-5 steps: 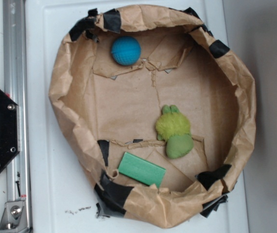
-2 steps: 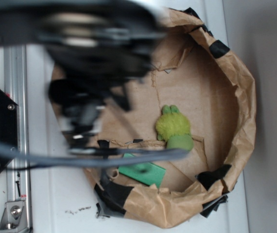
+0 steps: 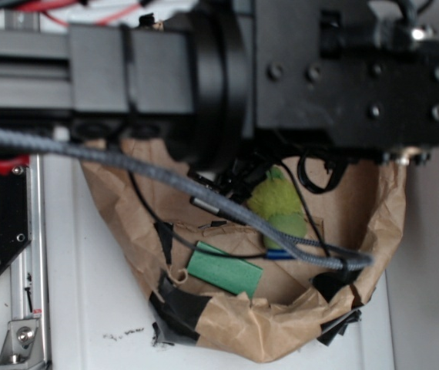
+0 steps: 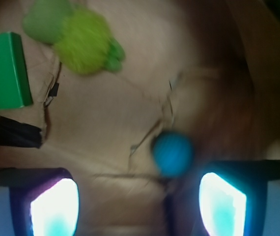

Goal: Grab the blue ball.

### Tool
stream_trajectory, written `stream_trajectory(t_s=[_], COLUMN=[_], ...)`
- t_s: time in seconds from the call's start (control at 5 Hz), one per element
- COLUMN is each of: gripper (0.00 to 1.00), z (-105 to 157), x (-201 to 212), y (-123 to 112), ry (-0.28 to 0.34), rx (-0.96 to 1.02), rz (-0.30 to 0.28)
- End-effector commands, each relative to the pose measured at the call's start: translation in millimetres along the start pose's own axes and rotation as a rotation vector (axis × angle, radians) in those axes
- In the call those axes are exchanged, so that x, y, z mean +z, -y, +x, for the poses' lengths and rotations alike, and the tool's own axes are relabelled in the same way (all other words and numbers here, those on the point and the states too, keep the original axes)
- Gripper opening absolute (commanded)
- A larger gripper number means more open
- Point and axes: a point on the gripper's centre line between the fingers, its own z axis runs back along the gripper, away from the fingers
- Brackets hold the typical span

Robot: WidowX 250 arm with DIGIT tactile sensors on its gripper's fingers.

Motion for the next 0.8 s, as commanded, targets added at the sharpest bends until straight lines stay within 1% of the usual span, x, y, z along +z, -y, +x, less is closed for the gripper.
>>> stream_trajectory(t_s=[0.0,0.2,0.4,0.6], gripper=[1.00,1.00,1.00,1.00], z=[-2.9,-13.8,-19.6,-18.9], x=[-20.1,-40.8,-60.3,-77.0], y=[26.8,-5.7,-19.8,-28.0], ry=[0.233,0.192,0.126,0.092], rx=[-0.273,-0.205,-0.154,-0.069], rz=[0.046,0.027,0.061,0.091])
